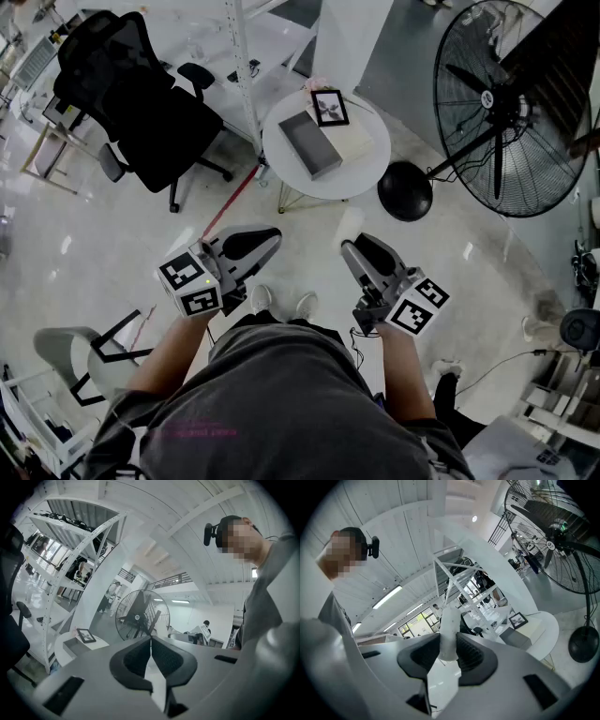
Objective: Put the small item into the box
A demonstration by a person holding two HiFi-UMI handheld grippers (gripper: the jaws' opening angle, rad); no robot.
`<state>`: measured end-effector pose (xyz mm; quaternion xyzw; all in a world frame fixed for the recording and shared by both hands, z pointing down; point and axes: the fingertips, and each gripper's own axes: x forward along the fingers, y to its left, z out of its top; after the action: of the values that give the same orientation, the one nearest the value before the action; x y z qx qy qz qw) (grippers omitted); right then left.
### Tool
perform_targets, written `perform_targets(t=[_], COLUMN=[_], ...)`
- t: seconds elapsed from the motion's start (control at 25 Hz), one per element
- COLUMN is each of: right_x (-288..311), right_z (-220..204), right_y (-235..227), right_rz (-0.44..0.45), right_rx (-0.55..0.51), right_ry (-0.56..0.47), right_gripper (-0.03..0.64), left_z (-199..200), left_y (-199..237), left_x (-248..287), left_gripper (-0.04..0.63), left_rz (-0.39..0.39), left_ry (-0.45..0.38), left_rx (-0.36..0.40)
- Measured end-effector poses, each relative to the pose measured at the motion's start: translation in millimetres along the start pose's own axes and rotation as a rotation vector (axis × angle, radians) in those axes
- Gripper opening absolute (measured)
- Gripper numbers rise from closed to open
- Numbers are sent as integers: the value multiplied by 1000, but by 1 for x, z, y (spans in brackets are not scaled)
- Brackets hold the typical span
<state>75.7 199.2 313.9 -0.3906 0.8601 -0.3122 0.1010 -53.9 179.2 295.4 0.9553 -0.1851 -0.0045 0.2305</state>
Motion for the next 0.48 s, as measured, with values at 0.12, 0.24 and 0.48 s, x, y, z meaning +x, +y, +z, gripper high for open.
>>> perform_targets(t=[0.12,0.24,0.48], right_x=[-1,0,-2], right_z=[-2,-1,3], right_y=[0,0,-10], right_rz=[0,2,5], right_rx=[0,-8,-14], right_ry=[0,5,15], right_gripper=[117,117,118], left_z=[-2,-4,-5], left_y=[-1,0,2], left_x=[1,2,15], left_gripper=[23,23,23], left_rz=[-3,-2,15], left_ry=[-2,-4,-1], left_rx=[0,0,1])
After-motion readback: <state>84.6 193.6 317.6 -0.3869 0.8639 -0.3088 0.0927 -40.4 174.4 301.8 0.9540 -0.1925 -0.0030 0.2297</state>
